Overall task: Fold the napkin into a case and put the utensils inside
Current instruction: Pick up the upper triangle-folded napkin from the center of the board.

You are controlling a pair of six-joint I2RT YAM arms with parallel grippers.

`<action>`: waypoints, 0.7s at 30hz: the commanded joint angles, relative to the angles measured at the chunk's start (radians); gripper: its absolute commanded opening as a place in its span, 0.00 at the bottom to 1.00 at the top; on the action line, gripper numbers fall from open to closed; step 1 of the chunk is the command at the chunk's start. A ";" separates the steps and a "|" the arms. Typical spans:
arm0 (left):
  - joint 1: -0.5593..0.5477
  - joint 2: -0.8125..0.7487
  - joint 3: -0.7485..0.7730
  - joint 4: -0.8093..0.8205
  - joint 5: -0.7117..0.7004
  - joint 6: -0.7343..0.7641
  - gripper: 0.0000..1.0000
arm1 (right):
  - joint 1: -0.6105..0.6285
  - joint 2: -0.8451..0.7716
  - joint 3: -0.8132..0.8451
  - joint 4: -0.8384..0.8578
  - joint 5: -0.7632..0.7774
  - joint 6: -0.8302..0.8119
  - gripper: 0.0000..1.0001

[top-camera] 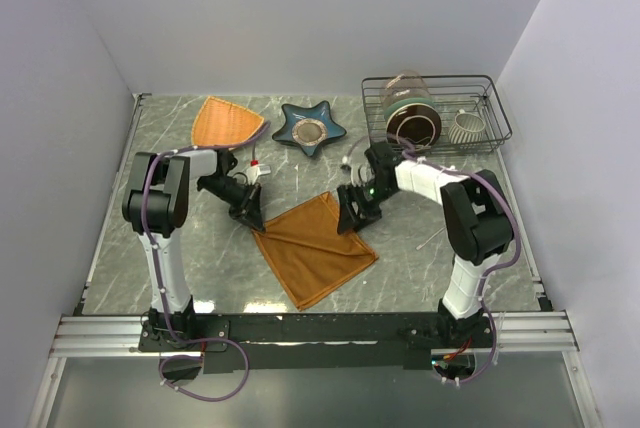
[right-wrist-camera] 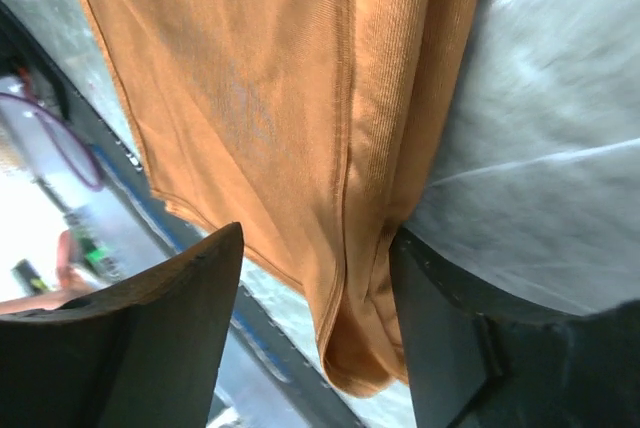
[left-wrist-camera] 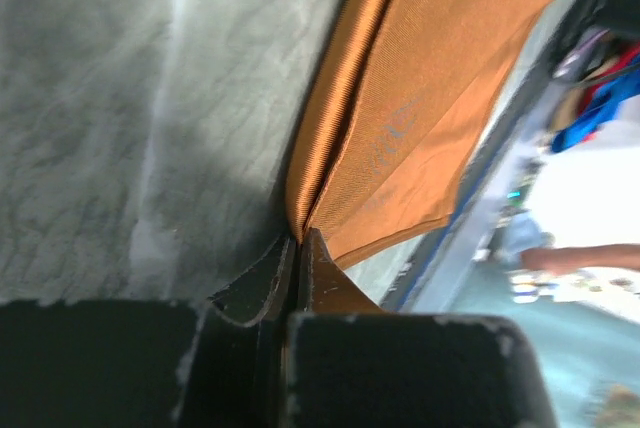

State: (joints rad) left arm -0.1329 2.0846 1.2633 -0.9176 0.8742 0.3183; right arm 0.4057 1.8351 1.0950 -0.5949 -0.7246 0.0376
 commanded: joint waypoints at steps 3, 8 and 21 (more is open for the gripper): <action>-0.056 -0.139 -0.018 0.100 -0.093 0.202 0.01 | -0.039 -0.031 0.249 -0.037 0.053 -0.226 0.76; -0.108 -0.270 -0.099 0.189 -0.135 0.313 0.01 | -0.039 0.071 0.354 -0.040 0.039 -0.329 0.80; -0.183 -0.541 -0.315 0.350 -0.175 0.676 0.01 | -0.022 0.217 0.514 -0.077 -0.024 -0.511 0.91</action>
State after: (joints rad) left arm -0.2951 1.5845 0.9699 -0.6273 0.6941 0.8120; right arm 0.3695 2.0354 1.4937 -0.6388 -0.7010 -0.3710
